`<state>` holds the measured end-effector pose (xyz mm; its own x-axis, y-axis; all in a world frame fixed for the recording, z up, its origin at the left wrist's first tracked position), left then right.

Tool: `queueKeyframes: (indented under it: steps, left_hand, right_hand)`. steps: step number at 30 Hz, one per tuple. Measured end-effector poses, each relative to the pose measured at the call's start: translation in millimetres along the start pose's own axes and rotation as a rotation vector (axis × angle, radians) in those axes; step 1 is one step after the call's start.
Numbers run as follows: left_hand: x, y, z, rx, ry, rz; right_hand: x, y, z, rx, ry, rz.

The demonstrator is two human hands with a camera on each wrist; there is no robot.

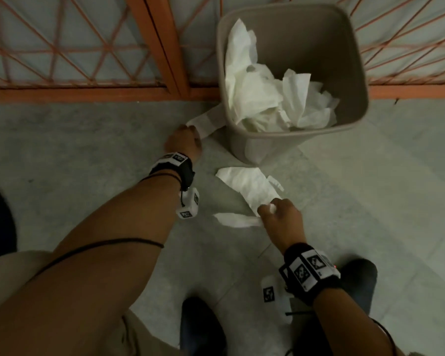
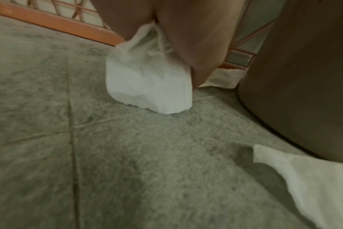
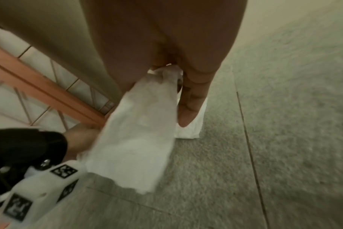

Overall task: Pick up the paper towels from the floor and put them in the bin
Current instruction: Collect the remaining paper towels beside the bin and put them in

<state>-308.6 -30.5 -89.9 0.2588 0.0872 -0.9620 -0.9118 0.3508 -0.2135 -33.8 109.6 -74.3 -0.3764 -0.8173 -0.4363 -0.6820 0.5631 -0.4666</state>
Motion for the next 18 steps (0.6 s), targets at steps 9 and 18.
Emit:
queueKeyframes:
  steps: [9, 18]
  left_hand:
    - [14, -66, 11, -0.31, -0.532, 0.054]
    - [18, -123, -7, -0.499, -0.545, -0.06]
  right_hand:
    - [-6, -2, 48, 0.116, -0.182, 0.006]
    - [12, 23, 61, 0.067, -0.435, -0.077]
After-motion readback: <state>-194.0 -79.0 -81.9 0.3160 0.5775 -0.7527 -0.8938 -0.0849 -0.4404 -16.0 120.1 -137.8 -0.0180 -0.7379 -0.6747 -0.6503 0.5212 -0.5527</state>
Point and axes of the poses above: each hand's wrist, its own y-axis towards the middle knuckle, its own x-axis out of the palm, z = x × y, the point moved 9 cm from there along y, towards the middle knuckle, and after that the axes turned 8 degrees about y, right-handed, at the moved point
